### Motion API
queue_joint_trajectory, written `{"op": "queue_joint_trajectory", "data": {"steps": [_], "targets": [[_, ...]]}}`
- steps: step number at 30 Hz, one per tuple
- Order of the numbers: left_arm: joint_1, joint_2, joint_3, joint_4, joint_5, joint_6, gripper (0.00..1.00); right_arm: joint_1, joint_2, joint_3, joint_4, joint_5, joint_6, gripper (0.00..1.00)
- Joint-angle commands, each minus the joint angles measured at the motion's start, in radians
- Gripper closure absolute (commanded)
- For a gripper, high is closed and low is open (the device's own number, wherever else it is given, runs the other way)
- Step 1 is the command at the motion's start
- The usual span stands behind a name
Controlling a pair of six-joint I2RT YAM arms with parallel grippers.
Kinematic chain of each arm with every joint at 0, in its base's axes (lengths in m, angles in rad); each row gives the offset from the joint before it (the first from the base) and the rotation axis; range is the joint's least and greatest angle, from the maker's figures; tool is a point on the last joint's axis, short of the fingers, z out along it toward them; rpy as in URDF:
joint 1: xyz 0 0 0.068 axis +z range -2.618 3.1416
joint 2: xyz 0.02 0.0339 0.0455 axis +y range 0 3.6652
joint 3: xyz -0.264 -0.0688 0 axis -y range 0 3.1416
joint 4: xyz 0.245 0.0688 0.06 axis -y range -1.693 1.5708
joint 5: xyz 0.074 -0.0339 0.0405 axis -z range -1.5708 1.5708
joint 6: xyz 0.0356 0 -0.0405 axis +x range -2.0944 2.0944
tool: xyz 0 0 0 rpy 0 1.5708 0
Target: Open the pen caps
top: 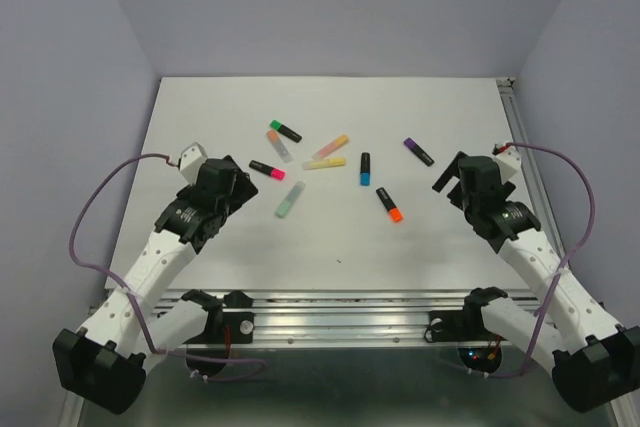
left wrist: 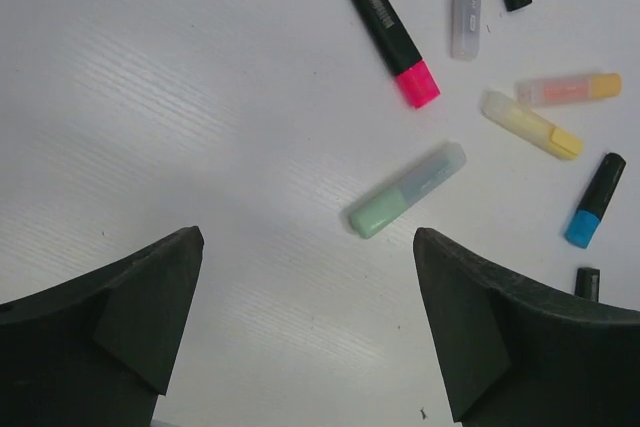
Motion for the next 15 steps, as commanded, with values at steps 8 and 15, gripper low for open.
{"op": "queue_joint_trajectory", "data": {"steps": [8, 15], "targets": [[-0.003, 0.207, 0.002, 0.422, 0.392, 0.230, 0.01, 0.001, -0.033, -0.037, 0.255, -0.294, -0.103, 0.00], [-0.061, 0.539, 0.160, 0.487, 0.345, 0.445, 0.01, -0.001, 0.048, -0.017, 0.212, -0.417, -0.096, 0.00]]}}
